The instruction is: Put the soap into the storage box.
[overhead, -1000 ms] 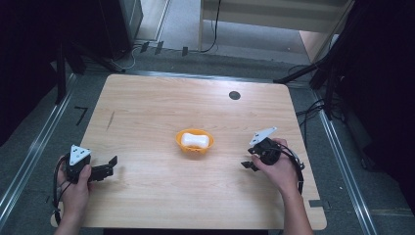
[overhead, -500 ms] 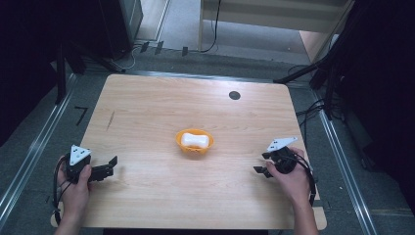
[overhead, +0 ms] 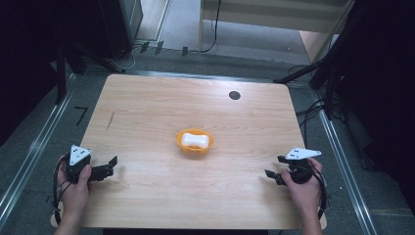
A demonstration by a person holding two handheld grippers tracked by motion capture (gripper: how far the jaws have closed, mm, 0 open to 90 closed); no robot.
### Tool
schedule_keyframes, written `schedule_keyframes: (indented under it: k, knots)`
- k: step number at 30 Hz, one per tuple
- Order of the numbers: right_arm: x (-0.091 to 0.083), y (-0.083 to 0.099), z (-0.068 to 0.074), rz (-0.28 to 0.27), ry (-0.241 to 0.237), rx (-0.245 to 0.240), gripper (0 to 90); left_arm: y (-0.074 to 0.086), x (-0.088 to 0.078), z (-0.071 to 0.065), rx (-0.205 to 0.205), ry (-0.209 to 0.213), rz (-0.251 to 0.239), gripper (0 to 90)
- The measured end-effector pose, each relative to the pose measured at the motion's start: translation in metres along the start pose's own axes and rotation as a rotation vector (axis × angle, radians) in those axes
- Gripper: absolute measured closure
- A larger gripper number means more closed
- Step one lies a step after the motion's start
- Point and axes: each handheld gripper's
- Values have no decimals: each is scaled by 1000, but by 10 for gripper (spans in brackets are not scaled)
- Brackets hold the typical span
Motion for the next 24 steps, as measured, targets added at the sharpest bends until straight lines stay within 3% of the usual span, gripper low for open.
schedule_keyframes:
  k: [5,9,12,17,24]
  knots:
    - [-10,21,-7,-57,-4,86,169,0,0,0,-2,2,-1,0]
    - [-18,35,-8,-77,6,113,134,0,0,0,-3,1,2,0]
    - [-26,43,-8,-111,57,148,1,0,0,0,-4,0,-3,0]
    - [-40,61,-9,-186,38,223,0,0,0,0,-6,-4,-2,0]
    - [-50,76,-13,-188,60,255,0,0,0,0,-6,-5,-1,0]
Point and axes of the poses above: each handheld gripper's, and its own axes: x roughly forward along the jaws, y roughly out of its underside, z roughly to its left, and after that the axes turned 7 degrees about y, right-handed
